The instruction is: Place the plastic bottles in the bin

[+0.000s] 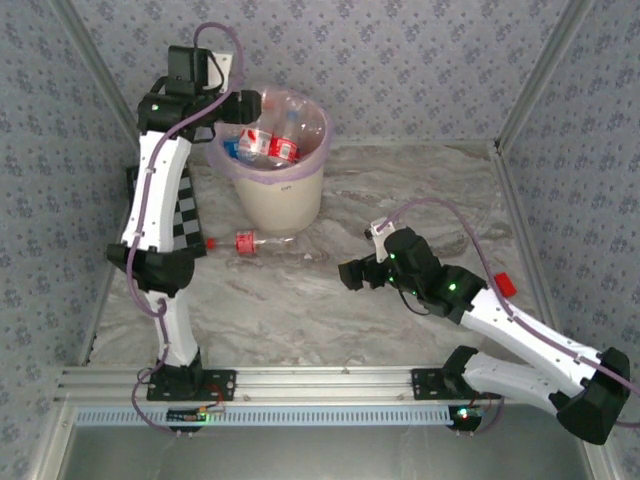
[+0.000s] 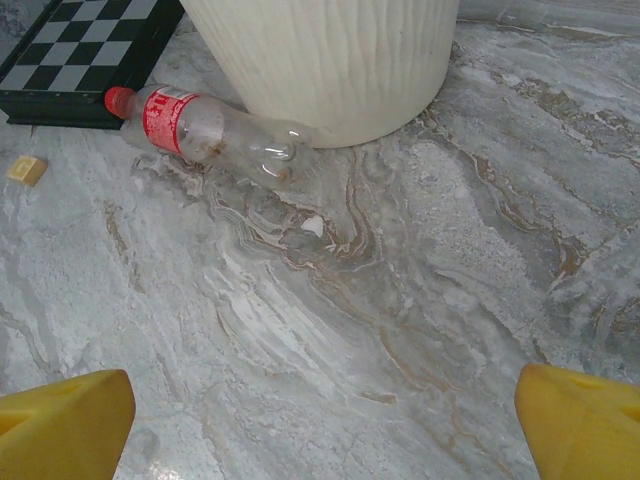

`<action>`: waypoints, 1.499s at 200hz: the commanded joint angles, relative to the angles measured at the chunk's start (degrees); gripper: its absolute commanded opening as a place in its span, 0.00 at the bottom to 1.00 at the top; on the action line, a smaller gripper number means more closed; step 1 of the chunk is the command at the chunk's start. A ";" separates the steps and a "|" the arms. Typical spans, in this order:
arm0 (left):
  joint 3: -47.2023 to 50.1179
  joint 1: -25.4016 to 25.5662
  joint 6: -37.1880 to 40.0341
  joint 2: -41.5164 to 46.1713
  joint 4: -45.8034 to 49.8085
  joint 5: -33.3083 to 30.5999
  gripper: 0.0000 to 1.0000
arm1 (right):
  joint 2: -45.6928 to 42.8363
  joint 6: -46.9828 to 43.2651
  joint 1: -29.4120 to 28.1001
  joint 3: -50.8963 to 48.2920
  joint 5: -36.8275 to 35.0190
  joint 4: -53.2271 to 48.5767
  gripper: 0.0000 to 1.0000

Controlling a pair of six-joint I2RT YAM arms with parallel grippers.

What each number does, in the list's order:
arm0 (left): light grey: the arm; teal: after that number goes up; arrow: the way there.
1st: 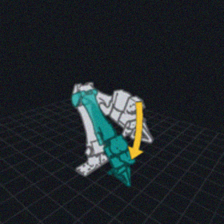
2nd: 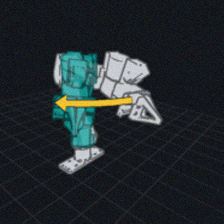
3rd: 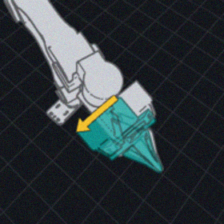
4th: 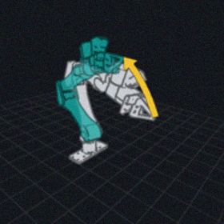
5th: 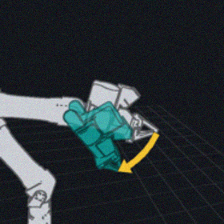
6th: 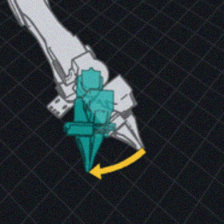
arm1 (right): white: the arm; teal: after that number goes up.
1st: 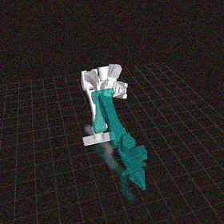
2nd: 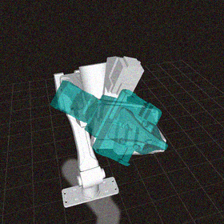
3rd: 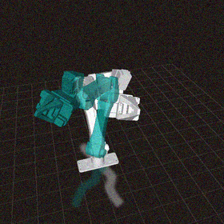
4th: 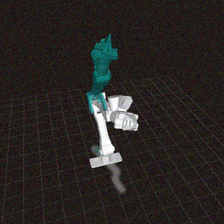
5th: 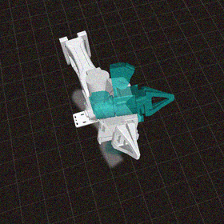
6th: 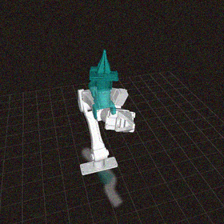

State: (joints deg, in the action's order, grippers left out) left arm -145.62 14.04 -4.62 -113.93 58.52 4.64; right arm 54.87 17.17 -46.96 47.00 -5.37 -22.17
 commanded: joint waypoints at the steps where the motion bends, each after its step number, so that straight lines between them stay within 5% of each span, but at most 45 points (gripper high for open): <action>1: 2.94 1.43 0.39 1.11 -3.11 -0.61 0.72 | 0.54 0.54 -0.26 -0.35 0.03 1.00 1.00; 83: 5.27 3.14 -1.18 -2.70 -3.50 -0.16 0.62 | 2.37 -0.76 -0.82 0.75 0.08 1.57 0.99; 147: 2.84 3.18 -1.08 -4.33 -1.14 0.72 0.60 | 11.74 -14.71 -1.85 4.15 1.85 6.61 1.00; 221: 0.65 3.10 -2.52 7.25 -2.04 3.19 0.98 | 30.32 -37.83 -5.68 5.74 -0.68 25.31 1.00; 259: 24.66 1.98 -6.85 28.27 -8.18 0.58 1.00 | 44.51 -47.69 -8.75 13.43 -7.08 30.44 1.00; 282: 44.31 -3.44 -12.11 45.48 -12.50 -0.46 1.00 | 50.94 -50.85 -9.12 17.13 -8.75 33.29 0.99; 300: 50.51 -8.00 -14.10 53.61 -8.95 -0.34 1.00 | 54.72 -52.12 -8.97 19.41 -10.20 34.68 0.99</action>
State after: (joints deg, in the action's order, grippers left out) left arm -102.45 10.61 -13.58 -68.47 49.19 5.65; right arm 105.67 -29.61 -56.16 62.65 -11.49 8.03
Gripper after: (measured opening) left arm 0.997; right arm 0.992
